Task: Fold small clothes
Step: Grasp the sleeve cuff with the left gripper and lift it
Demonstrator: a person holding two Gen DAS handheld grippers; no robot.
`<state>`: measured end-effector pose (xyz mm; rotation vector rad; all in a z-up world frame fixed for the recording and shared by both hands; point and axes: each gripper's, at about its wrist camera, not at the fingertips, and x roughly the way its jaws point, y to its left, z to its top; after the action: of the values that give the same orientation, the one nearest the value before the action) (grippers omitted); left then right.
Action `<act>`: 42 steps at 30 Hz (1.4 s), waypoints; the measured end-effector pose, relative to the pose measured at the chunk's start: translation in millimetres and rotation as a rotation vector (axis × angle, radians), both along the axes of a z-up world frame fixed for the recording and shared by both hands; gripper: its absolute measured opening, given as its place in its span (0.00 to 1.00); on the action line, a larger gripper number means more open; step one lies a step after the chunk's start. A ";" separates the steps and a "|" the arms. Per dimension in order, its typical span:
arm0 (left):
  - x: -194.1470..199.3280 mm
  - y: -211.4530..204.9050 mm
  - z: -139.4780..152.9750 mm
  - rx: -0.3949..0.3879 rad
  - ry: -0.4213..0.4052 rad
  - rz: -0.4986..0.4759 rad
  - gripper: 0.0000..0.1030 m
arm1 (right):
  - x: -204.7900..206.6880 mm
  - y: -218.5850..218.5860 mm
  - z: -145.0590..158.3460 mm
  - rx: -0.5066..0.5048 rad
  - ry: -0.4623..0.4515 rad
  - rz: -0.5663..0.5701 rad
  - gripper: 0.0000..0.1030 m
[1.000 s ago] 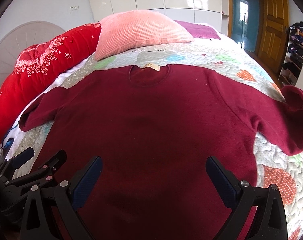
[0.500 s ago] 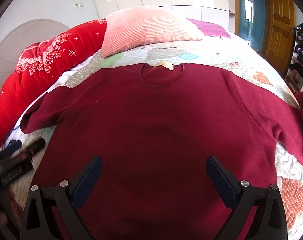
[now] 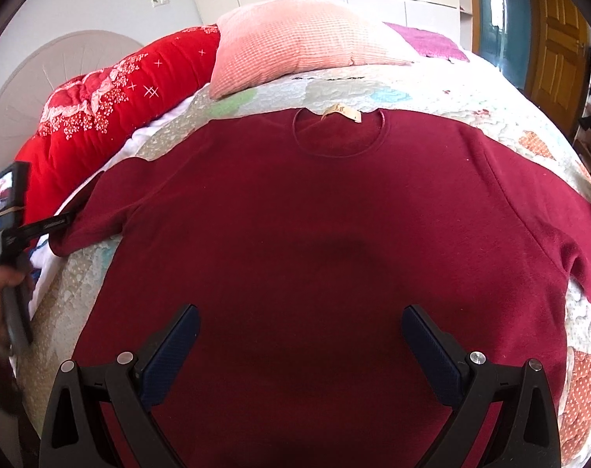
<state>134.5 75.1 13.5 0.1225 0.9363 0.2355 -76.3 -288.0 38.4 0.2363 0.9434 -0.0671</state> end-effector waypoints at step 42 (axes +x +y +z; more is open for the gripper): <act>-155.7 -240.0 49.2 -0.290 -0.014 -0.640 0.36 | 21.0 -109.4 11.5 0.079 -0.086 -0.180 0.99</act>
<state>-21.2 -165.0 62.7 0.1460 0.8639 -0.4889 -55.3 -397.4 49.9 0.3935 0.8385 -0.1839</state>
